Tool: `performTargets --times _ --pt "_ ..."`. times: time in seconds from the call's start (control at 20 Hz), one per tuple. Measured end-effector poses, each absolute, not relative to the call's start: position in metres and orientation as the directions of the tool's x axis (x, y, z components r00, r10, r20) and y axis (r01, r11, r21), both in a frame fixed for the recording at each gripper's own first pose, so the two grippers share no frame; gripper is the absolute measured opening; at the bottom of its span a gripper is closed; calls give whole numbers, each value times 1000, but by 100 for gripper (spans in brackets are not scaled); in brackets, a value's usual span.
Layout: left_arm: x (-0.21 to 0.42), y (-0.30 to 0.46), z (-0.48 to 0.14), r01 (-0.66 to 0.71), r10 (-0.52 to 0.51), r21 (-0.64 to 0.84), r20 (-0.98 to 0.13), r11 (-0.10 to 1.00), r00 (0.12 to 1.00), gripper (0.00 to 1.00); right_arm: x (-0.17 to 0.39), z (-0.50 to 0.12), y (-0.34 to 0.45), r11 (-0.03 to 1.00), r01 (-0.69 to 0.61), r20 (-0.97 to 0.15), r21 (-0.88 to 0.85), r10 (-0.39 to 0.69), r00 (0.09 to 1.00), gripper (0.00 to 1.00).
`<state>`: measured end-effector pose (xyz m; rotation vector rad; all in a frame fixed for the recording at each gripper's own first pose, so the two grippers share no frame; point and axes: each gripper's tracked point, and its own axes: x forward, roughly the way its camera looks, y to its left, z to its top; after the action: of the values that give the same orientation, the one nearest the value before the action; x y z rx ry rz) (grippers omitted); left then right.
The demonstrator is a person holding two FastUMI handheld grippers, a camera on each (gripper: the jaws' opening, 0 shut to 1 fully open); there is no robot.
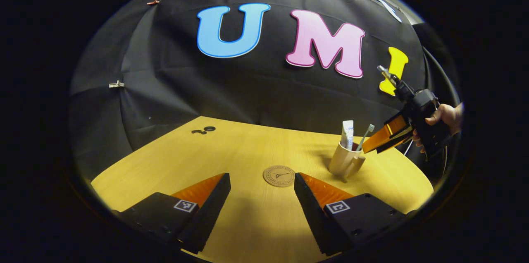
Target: Put the toothbrush and toothpaste on the desktop into the cup, then pick up the cup and place it on the coaster on the desktop.
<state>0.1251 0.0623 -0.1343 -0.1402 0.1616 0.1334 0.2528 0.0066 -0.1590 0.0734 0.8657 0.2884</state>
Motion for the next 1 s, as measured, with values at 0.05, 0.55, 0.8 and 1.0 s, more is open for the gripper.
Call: performTargets --times 0.05,0.55,0.8,1.0 --pt "122 68 -133 -154 131 -129 -171 980 977 98 250 -166 6 962 -200 -774 188 271 572 98" --pt "71 98 -161 -254 187 -232 -276 939 943 98 269 -207 26 979 -127 -910 160 196 366 98" --pt "54 97 -176 -241 160 -226 -325 944 932 98 277 -226 27 987 -133 -938 91 130 322 98" --pt "50 89 -182 -213 118 -246 -351 945 929 98 280 -238 33 990 -122 -950 70 103 294 97"
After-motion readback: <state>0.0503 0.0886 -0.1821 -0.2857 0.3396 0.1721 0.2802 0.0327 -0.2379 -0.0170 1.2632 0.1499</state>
